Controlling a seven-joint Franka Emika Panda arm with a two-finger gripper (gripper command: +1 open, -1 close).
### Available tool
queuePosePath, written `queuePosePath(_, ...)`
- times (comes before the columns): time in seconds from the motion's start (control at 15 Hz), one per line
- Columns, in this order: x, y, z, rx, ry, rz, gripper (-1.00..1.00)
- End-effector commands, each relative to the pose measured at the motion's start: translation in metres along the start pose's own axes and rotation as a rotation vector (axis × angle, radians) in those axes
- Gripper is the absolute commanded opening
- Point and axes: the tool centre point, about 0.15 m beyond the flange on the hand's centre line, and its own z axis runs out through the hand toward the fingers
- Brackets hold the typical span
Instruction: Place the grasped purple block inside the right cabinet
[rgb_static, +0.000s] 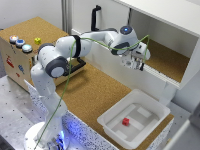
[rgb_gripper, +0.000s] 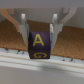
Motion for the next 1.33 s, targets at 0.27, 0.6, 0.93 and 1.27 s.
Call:
queuePosePath(0.27,0.047,0.031,0.055,0.156,0.054,0.075,-1.0)
queuePosePath(0.6,0.071,0.036,0.071,0.135,0.028,0.061,-1.0)
queuePosePath(0.93,0.089,0.027,0.065,0.146,0.001,0.052,1.0)
queuePosePath(1.27,0.051,0.02,0.029,0.122,-0.005,0.065,1.0)
